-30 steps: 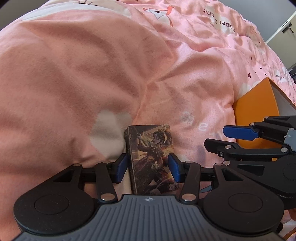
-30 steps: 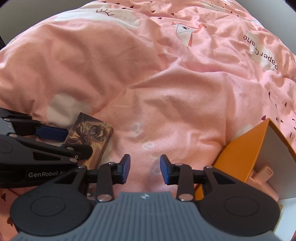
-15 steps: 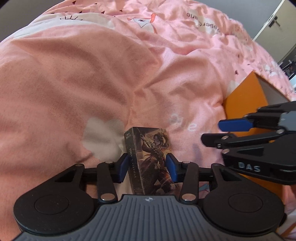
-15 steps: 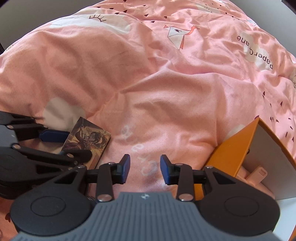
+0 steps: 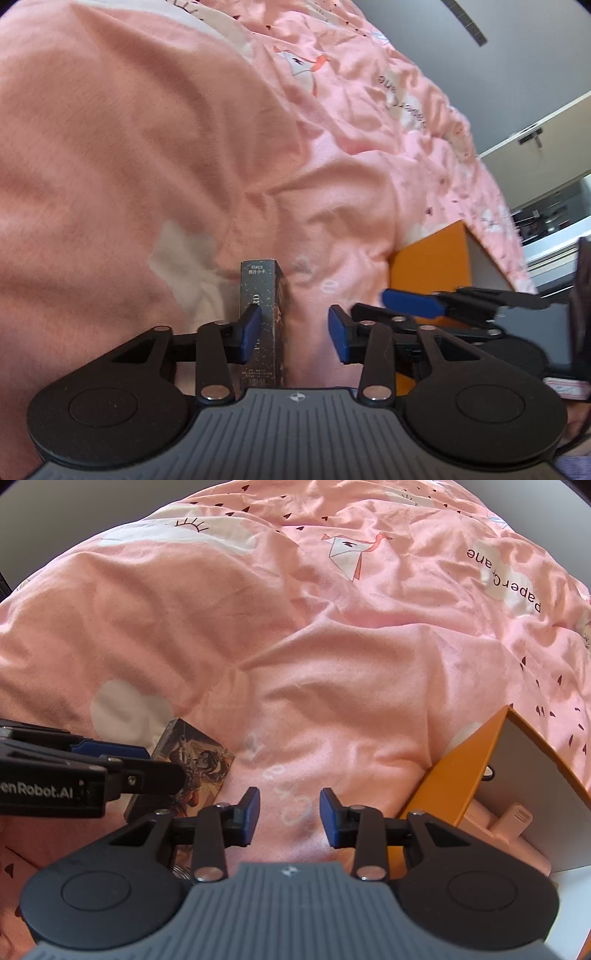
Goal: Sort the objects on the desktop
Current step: 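Grasp the PHOTO CARD box on the bed with the left gripper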
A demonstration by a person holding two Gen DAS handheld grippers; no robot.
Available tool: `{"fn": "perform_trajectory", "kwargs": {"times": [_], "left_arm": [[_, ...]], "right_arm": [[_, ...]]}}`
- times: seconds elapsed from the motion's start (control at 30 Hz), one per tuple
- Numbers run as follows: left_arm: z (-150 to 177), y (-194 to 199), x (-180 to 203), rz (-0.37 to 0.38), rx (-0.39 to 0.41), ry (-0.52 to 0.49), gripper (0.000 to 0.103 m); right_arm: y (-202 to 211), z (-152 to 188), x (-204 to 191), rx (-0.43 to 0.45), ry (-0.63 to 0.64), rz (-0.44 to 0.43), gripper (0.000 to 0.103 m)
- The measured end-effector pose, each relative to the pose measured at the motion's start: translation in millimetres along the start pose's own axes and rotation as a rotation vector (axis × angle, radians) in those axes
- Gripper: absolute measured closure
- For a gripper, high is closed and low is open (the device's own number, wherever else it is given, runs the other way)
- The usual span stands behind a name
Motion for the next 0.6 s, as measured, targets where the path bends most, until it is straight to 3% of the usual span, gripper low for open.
{"fn": "perform_trajectory", "kwargs": {"times": [0.07,0.13,0.37,0.6], "left_arm": [[0.4,-1.5,2.7,0.042,-0.008,0.022,0.064],[-0.4,-2.7,2.9,0.027,-0.006,0.024,0.064],[-4.1,-20.0,9.4,0.142,-0.045,0.122,0.074],[-3.5,-22.6,16.2,0.132,-0.052,0.102,0.074]], "right_arm": [[-1.6,0.0,-2.2,-0.007,0.0,-0.017,0.073],[-4.0,1.0,-4.2,-0.018,-0.006,-0.041,0.077],[-5.8,12.0,-17.8,-0.064,0.005,-0.116,0.077],[8.4,14.8,-13.5,-0.074,-0.096,-0.229,0.076]]}}
Point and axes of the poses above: each gripper's, at about its wrist camera, not at the fingertips, and y roughly against the way its jaws point, x to its right, z to its underside, the point moved 7 cm from there along -y, roughly the way its jaws point, and after that the axes turned 8 degrees about -y, right-handed, at the moved point
